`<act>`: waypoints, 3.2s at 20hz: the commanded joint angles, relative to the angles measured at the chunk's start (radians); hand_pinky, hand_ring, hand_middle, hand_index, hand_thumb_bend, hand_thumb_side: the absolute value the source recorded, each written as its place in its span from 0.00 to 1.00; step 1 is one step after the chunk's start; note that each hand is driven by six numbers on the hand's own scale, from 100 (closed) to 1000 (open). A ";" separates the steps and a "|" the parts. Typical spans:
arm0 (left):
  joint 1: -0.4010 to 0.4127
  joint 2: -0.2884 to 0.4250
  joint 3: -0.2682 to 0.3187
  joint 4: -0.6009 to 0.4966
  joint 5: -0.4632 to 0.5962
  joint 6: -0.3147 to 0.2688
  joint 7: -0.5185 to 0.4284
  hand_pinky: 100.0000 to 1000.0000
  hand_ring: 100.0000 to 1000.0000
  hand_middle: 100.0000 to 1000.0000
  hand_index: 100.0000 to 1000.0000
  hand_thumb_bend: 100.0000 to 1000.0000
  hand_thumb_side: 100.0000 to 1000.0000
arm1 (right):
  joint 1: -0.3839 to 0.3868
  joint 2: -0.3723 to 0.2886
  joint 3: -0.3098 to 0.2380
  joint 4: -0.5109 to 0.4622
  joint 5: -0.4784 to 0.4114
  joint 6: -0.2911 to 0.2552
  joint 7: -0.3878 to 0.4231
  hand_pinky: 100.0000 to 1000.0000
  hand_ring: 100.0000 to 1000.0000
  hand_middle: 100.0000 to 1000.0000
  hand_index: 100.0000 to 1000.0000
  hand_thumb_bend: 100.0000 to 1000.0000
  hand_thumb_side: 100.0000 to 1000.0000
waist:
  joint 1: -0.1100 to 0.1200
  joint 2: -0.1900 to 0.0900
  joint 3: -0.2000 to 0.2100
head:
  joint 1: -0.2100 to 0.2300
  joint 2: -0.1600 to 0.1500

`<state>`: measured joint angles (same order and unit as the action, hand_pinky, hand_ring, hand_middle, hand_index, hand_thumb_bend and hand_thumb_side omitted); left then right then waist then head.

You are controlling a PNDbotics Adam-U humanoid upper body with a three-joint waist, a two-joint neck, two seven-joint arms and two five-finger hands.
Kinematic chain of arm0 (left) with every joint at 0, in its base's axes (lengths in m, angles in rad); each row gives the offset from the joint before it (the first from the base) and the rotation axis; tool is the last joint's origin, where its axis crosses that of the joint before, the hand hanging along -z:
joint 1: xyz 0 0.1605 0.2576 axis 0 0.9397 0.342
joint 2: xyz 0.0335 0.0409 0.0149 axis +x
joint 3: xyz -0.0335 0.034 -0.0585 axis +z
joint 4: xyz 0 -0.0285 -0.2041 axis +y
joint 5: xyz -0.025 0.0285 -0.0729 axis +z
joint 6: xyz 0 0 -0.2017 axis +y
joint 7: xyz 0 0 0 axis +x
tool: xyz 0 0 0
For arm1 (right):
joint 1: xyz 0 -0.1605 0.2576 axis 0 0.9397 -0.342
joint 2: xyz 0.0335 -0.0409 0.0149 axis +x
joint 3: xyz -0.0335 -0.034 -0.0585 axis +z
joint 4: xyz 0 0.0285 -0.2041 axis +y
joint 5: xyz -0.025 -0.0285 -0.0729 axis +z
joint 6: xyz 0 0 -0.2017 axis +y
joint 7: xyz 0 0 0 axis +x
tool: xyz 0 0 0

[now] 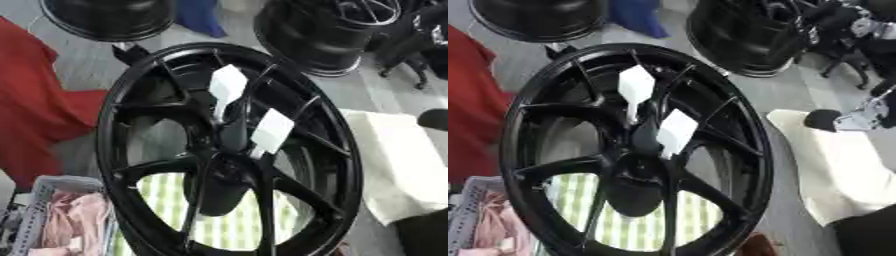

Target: Pull the pin out of the wheel hub.

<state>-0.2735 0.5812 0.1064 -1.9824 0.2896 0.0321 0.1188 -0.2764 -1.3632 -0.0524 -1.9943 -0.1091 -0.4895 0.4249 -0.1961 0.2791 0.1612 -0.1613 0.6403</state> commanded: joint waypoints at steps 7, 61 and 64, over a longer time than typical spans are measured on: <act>-0.028 0.009 -0.001 -0.018 0.001 0.001 -0.007 0.93 0.59 0.58 0.76 0.00 0.71 | -0.034 0.002 0.037 -0.006 -0.014 0.004 0.008 0.85 0.79 0.77 0.81 0.30 0.20 | -0.006 -0.004 0.035 | -0.022 -0.018; -0.075 -0.042 -0.012 -0.018 0.001 0.017 -0.026 0.93 0.58 0.58 0.75 0.00 0.73 | -0.184 0.145 0.250 -0.006 0.186 0.036 -0.064 0.82 0.80 0.78 0.82 0.36 0.06 | -0.030 0.065 0.149 | -0.111 -0.041; -0.073 -0.044 -0.011 -0.018 -0.001 0.018 -0.025 0.93 0.58 0.58 0.75 0.00 0.73 | -0.188 0.149 0.259 -0.006 0.190 0.042 -0.066 0.82 0.79 0.78 0.81 0.36 0.06 | -0.030 0.069 0.148 | -0.113 -0.042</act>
<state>-0.3372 0.5275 0.0927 -1.9824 0.2954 0.0486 0.0940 -0.4538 -1.1924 0.2137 -1.9941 0.0754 -0.4514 0.3626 -0.2368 0.3627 0.3097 -0.2738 0.6121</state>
